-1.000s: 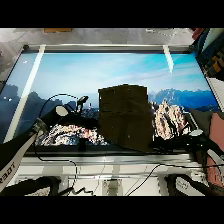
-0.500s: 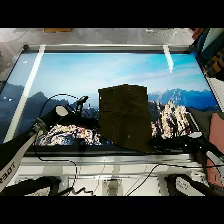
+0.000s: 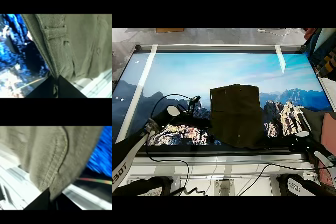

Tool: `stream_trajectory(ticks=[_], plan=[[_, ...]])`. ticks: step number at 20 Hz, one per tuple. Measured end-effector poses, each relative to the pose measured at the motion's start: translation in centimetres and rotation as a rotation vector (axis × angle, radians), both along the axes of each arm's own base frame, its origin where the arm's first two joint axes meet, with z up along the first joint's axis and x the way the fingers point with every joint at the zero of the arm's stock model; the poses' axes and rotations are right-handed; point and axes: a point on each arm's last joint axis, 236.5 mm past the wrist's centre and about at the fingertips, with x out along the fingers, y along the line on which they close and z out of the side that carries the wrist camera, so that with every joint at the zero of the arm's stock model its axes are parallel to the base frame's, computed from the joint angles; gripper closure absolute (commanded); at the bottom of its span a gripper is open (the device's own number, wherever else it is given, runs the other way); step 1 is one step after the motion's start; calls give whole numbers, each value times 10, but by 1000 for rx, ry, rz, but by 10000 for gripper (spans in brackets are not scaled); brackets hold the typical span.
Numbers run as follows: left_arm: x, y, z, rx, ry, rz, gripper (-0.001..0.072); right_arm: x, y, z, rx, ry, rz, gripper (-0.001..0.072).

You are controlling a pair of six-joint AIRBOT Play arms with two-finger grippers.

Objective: Fold the clothes and pants, and hang the long-sleeved shirts on hangers.

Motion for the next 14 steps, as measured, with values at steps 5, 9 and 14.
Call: stream_trajectory(ticks=[5, 9, 14], plan=[[6, 3, 44, -36, -112, 7, 679, 47, 4, 61, 40, -216, 73, 693], [18, 13, 129, -94, -356, 56, 679, 87, 6, 151, -42, -512, 149, 693], [10, 40, 292, -265, -814, 240, 679, 91, 22, 313, -179, -1009, 179, 693]])
